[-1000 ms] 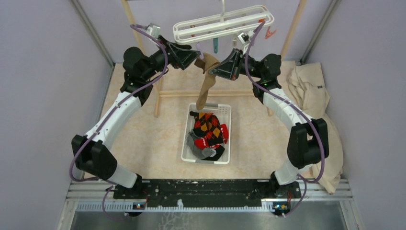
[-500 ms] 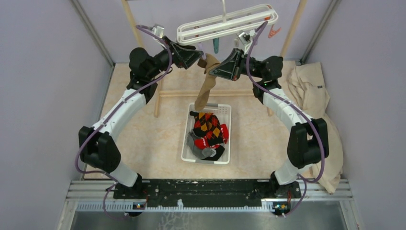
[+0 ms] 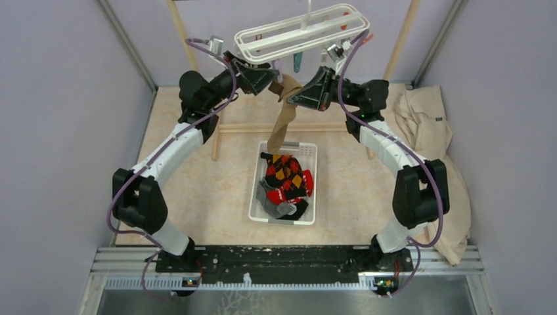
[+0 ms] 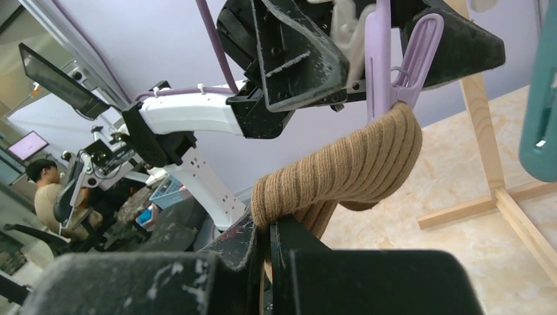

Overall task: Remove the socks clipped to the hanger
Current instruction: Remove the sock from the hanger.

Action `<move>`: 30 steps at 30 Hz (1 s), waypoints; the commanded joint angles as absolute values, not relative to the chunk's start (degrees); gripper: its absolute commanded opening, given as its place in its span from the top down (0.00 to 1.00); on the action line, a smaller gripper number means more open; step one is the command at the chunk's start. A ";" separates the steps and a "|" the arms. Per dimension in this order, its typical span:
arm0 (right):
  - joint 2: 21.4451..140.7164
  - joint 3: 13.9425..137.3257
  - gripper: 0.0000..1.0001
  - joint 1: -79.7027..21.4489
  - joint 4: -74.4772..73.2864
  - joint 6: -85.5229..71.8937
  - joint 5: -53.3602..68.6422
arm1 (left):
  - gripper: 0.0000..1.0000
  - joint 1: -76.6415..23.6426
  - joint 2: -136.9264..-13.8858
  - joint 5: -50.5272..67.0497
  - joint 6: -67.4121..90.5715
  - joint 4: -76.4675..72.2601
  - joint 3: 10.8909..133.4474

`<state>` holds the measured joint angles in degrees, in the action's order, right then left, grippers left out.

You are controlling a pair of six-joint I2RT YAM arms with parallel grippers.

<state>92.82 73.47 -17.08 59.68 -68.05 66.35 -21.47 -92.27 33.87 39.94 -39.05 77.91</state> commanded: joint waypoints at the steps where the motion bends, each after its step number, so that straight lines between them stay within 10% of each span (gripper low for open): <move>1: 93.83 73.21 1.00 -17.23 64.42 -68.95 66.97 | 0.12 -21.23 -93.50 35.50 42.97 -46.00 78.46; 30: 90.76 77.82 1.00 -20.74 29.21 -42.73 62.62 | 0.13 -23.82 -92.73 29.31 37.65 -42.70 79.64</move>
<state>94.35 75.22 -20.43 30.61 -46.39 63.33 -23.81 -95.53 31.07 39.48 -41.47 80.09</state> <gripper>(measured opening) 0.014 0.867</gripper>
